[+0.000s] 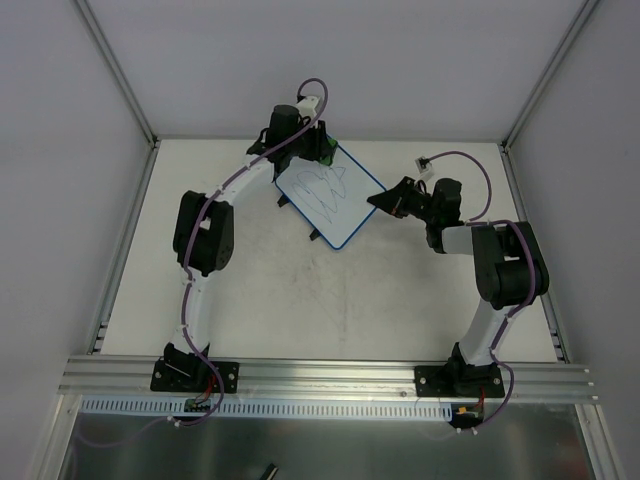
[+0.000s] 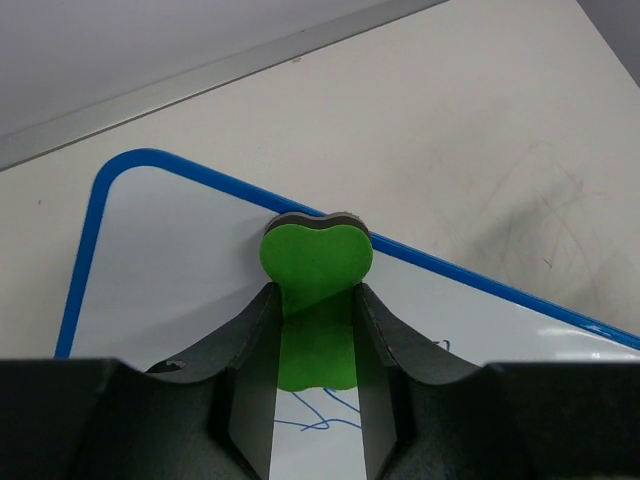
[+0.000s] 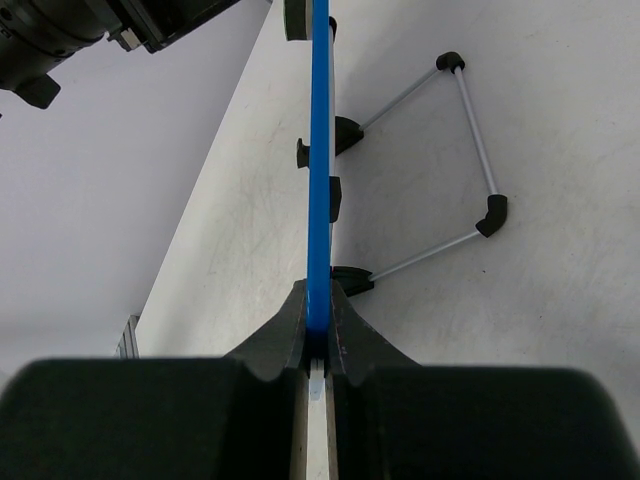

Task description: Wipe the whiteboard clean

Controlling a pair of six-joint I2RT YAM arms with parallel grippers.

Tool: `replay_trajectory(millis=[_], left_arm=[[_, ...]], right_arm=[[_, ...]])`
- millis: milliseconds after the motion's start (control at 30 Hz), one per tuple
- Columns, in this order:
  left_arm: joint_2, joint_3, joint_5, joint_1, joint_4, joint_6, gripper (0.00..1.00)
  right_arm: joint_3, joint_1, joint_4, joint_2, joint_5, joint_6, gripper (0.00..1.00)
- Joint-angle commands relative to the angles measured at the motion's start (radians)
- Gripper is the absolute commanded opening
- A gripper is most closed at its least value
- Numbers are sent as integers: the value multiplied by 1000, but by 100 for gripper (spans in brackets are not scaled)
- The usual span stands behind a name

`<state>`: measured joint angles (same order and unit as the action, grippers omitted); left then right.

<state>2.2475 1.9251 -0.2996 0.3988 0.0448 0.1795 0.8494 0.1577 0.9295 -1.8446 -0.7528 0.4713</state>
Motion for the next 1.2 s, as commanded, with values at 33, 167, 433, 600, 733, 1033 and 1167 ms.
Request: replay_trajectory(millis=[33,167,433,600,733,1033,1167], left_arm=[[-57,-29,-145,55,12,-71,0],[-83,-67,-150,63,12,-92,0],[-95,-95,-36,61,12,-94,0],[-72,-84,-7,46,12,-101,0],[-55,-87,52,28,12,-78,0],[-45,-136,68,-78,13,89,0],[-42,-162,73,-123,13,161,0]], right_arm=[[42,9,65,25,-17,-68,0],[45,9,65,25,-16,-68,0],[43,8,63,28,-17,-68,0],[42,9,65,31,-17,-66,0],[40,8,63,33,-17,-68,0],[39,6,65,38,-17,-66,0],[39,6,65,38,-19,-63,0]])
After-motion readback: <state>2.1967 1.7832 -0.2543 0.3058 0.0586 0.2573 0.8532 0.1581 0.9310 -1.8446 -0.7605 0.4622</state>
